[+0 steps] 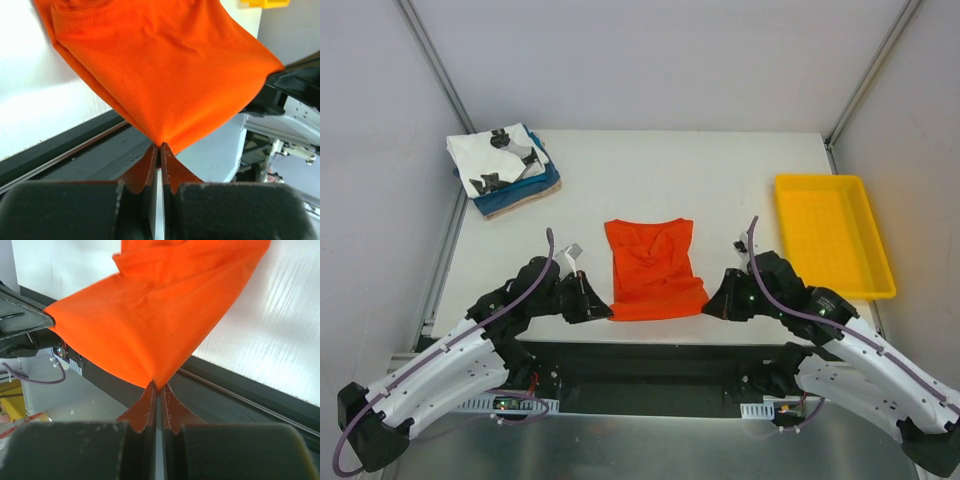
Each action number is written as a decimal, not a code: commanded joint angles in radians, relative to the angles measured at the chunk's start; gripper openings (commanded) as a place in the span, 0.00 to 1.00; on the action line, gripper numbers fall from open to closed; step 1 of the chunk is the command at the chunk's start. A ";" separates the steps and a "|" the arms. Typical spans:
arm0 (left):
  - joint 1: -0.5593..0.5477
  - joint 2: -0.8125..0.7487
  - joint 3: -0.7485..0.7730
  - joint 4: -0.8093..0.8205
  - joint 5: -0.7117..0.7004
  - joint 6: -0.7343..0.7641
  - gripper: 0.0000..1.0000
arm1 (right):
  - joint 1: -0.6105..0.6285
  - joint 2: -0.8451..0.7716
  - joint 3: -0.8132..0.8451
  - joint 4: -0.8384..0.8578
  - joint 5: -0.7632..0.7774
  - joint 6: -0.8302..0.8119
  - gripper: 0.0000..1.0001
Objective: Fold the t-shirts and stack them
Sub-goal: Fold the tshirt, then neatly place the folded tshirt to the corner
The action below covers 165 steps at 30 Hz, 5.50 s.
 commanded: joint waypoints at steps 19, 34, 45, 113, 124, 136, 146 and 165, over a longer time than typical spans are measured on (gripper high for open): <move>0.123 0.310 0.370 -0.088 -0.255 0.203 0.00 | -0.197 0.380 0.391 0.054 0.165 -0.251 0.02; 0.278 0.527 0.489 -0.062 -0.249 0.266 0.00 | -0.355 0.596 0.480 0.138 0.023 -0.279 0.01; 0.361 0.771 0.633 -0.035 -0.197 0.320 0.00 | -0.444 0.794 0.573 0.184 -0.061 -0.314 0.00; 0.261 1.488 0.916 -0.027 -0.249 0.397 0.47 | -0.272 -0.106 -0.079 0.118 0.460 -0.250 0.97; 0.194 1.544 1.087 -0.206 -0.565 0.469 0.00 | -0.274 -0.117 -0.103 0.132 0.519 -0.290 0.97; 0.232 1.513 1.308 -0.329 -1.066 0.722 0.00 | -0.272 -0.123 -0.120 0.094 0.582 -0.285 0.97; 0.421 1.535 1.551 -0.326 -1.031 0.916 0.00 | -0.274 -0.109 -0.129 0.101 0.626 -0.288 0.97; 0.576 1.573 1.893 -0.282 -1.059 1.124 0.00 | -0.272 0.023 -0.126 0.157 0.597 -0.297 0.97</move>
